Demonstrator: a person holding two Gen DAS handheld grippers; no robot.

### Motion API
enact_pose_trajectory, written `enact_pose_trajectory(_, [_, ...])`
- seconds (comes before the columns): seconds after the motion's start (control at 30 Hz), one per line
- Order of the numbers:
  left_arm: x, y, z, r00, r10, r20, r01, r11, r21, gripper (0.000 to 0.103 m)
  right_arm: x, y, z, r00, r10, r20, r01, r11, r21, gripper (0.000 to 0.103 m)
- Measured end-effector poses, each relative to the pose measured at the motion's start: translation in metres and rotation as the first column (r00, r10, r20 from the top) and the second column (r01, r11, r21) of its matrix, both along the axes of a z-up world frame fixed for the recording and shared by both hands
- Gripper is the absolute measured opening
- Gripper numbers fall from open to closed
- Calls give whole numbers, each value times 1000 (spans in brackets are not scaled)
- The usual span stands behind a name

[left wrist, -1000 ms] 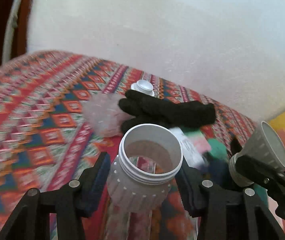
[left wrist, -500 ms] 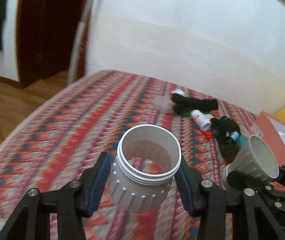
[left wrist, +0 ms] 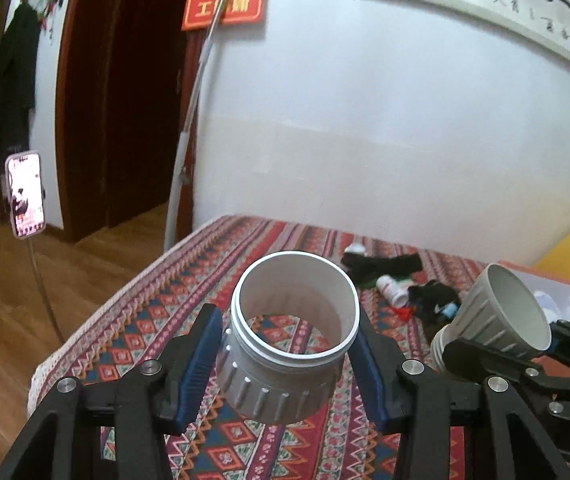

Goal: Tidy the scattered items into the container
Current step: 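Lift the jar and cup with both grippers and carry them over the pink box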

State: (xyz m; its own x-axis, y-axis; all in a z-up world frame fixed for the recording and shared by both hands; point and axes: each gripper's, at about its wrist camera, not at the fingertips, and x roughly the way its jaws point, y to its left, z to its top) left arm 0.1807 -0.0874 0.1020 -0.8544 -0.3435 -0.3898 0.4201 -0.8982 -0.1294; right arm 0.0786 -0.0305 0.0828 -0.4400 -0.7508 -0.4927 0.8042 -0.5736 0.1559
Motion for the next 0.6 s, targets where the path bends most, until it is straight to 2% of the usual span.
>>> enact_pose_trajectory(0.2, [-15,6,0,999,-33,5,33,999,-14,54,14,15,15,999,-25,-22,24,1000,-16,53])
enact_pose_trajectory(0.37, [-52,29,5,989,-145,11,145,989,-8,54,4,44,23,994,-100,-41,98,995,-35,53])
enact_pose_trajectory(0.47, [-80,51,9,974,-225,4,225,974,-21,54,-8,71,29,983,-174,-56,172,984,-50,53])
enact_pose_trajectory(0.6, [-123,85,13,937,-349,-7,349,937,-13,54,-29,112,37,955,-288,-73,283,956,-72,53])
